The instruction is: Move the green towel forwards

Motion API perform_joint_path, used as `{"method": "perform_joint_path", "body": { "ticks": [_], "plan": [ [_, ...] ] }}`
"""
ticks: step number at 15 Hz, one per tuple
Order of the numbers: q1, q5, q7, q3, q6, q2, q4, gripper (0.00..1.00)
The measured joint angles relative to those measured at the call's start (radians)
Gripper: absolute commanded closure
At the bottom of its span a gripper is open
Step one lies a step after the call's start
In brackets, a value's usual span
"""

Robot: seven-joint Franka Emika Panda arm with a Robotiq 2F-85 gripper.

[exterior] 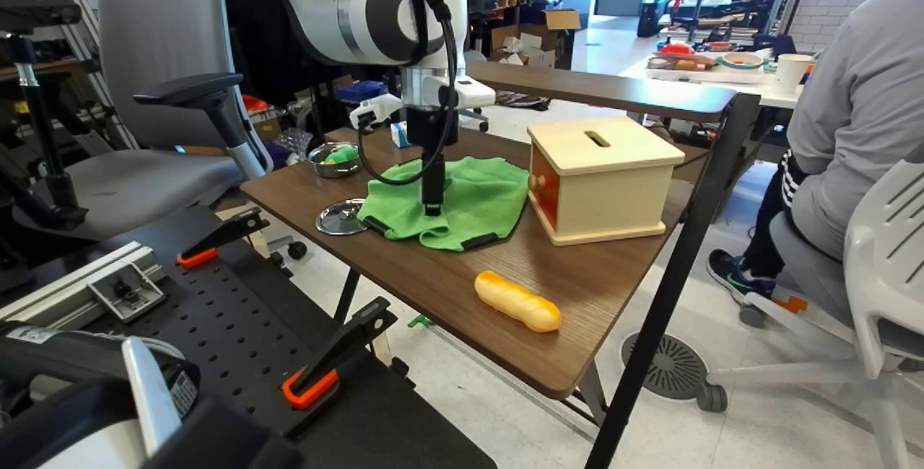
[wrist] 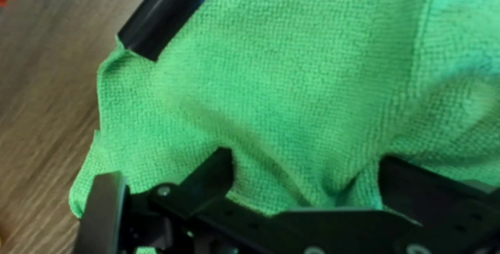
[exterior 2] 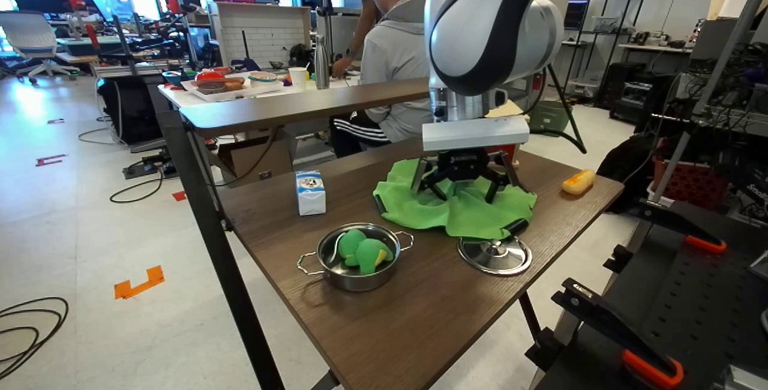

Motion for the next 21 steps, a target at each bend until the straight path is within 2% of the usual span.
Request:
{"method": "perform_joint_path", "body": {
  "ticks": [8, 17, 21],
  "plan": [
    [-0.096, 0.037, -0.054, -0.022, 0.0, -0.041, -0.081, 0.0],
    [-0.104, 0.044, -0.067, -0.047, -0.003, -0.068, -0.116, 0.0],
    [-0.12, 0.082, -0.067, -0.057, -0.017, -0.124, -0.115, 0.0]
  ]
}}
